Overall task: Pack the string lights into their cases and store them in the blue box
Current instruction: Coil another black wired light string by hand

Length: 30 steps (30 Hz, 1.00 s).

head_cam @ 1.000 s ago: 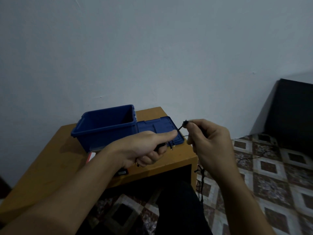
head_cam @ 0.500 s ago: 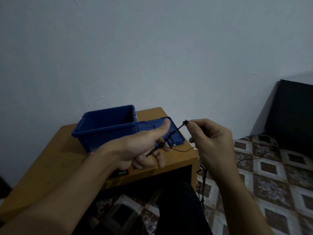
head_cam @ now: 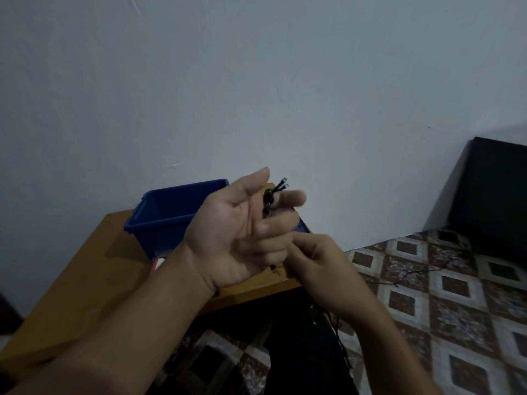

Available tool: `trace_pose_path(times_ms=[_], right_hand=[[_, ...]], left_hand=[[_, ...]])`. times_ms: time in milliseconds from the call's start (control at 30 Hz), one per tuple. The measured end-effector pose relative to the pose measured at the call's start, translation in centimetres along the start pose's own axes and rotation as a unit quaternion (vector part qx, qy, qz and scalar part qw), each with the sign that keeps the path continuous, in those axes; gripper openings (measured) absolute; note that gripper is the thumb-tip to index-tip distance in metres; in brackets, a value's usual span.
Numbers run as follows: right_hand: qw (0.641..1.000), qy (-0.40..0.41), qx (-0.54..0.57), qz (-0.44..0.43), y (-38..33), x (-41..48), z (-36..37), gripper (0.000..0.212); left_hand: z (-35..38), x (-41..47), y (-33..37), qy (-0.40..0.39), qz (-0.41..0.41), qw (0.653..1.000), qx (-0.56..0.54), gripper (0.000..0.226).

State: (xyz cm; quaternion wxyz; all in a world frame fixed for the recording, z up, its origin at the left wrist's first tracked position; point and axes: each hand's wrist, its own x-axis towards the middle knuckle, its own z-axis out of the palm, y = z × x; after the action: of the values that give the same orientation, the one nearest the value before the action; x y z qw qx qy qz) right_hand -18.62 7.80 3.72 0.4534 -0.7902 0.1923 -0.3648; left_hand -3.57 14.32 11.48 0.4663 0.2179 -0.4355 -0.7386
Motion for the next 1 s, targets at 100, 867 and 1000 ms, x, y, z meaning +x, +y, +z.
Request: trace_pose_path(times_ms=[100, 867, 1000], right_hand=[[0.998, -0.058, -0.016, 0.005, -0.5, -0.1, 0.5, 0.038], [0.994, -0.029, -0.101, 0.017, -1.0, -0.3, -0.9, 0.024], [0.998, 0.03, -0.051, 0.018, -1.1, -0.3, -1.6, 0.03]], left_hand=[[0.5, 0.6, -0.6, 0.09, 0.091, 0.991, -0.023, 0.04], [0.7, 0.5, -0.4, 0.357, 0.207, 0.873, 0.259, 0.032], [1.0, 0.2, -0.5, 0.339, 0.105, 0.889, 0.291, 0.039]])
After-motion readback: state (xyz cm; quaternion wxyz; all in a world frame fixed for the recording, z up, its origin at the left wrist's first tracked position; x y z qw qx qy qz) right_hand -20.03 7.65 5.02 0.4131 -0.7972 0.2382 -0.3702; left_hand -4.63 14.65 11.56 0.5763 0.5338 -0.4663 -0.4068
